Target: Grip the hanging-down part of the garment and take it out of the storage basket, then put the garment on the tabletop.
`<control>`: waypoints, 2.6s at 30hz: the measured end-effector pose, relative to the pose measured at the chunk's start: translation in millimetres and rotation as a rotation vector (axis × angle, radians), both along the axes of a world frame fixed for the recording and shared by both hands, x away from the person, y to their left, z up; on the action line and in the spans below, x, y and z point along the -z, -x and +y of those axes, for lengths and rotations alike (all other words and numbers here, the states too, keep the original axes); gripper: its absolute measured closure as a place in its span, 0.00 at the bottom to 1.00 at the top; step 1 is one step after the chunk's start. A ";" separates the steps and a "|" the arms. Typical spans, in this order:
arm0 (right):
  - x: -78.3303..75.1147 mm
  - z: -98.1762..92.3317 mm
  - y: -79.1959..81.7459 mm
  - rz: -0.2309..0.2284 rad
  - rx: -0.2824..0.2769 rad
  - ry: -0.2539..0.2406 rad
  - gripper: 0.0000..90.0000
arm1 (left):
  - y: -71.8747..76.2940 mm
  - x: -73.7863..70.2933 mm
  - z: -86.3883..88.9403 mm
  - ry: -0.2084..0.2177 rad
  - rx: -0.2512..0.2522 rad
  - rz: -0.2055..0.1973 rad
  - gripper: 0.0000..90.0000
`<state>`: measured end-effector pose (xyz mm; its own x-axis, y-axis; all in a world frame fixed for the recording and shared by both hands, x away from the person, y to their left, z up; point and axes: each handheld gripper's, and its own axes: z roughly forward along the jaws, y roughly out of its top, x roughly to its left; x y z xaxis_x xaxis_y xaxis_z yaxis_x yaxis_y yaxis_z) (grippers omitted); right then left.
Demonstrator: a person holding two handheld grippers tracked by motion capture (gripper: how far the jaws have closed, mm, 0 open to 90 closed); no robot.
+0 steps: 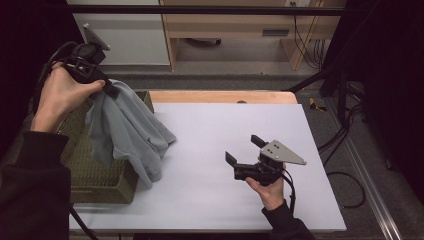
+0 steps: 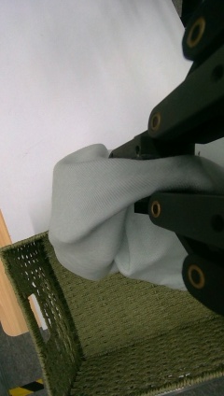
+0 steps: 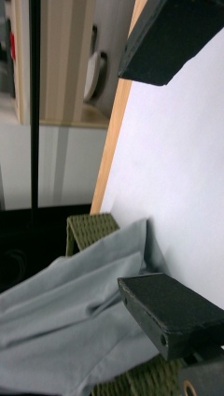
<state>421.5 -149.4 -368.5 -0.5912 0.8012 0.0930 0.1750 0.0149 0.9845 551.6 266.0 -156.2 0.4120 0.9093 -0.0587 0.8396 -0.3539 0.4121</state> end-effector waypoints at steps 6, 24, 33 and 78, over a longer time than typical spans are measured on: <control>8.6 -21.5 10.7 -0.004 0.051 0.018 0.02 | 0.0 0.0 0.4 0.000 -0.001 0.000 0.93; 42.5 -52.6 30.2 0.027 0.136 0.003 0.00 | -0.5 1.0 -0.4 0.002 0.008 0.002 0.93; 50.1 -58.1 36.1 0.026 0.145 -0.007 0.00 | -1.6 3.4 -0.8 0.005 0.012 0.004 0.93; 51.3 -62.2 39.5 0.040 0.134 -0.008 0.00 | 22.0 -34.5 -79.5 0.015 0.177 -0.083 0.93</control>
